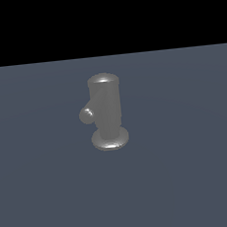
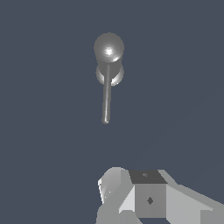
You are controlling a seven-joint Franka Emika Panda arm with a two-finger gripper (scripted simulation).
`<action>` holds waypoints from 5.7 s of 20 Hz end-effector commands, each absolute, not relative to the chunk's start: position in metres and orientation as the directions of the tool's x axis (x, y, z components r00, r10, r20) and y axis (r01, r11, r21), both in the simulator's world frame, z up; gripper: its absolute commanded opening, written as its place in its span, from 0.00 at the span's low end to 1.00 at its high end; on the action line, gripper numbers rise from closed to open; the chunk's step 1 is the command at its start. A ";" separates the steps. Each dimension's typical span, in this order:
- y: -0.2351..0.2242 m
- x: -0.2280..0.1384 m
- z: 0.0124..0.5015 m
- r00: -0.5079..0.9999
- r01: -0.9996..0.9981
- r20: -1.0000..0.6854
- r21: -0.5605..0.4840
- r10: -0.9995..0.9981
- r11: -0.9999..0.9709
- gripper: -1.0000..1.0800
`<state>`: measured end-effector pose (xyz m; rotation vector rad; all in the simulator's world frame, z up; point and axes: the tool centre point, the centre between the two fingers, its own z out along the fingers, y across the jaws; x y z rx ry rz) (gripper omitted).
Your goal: Turn on the faucet by rotating a designated handle.
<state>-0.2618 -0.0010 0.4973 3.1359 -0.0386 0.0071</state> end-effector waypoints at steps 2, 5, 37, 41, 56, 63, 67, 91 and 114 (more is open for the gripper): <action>-0.001 -0.262 0.497 1.000 -0.025 0.005 0.005 -0.025 -1.000 0.00; 0.000 -0.261 0.494 1.000 -0.025 0.005 0.005 -0.025 -1.000 0.00; 0.066 -0.238 0.272 0.998 -0.060 0.001 0.001 -0.060 -0.998 0.00; 0.074 -0.234 0.250 0.998 -0.062 0.000 0.001 -0.062 -0.998 0.00; 0.084 -0.227 0.219 0.998 -0.065 0.000 0.000 -0.065 -0.998 0.00; 0.066 -0.226 0.219 0.998 -0.065 0.000 0.000 -0.065 -0.998 0.00; 0.047 -0.224 0.219 0.998 -0.065 0.000 0.000 -0.065 -0.998 0.00; -0.062 -0.212 0.219 0.998 -0.065 0.000 0.000 -0.065 -0.998 0.00; -0.110 -0.153 0.231 0.998 -0.048 0.034 0.006 -0.047 -0.999 0.00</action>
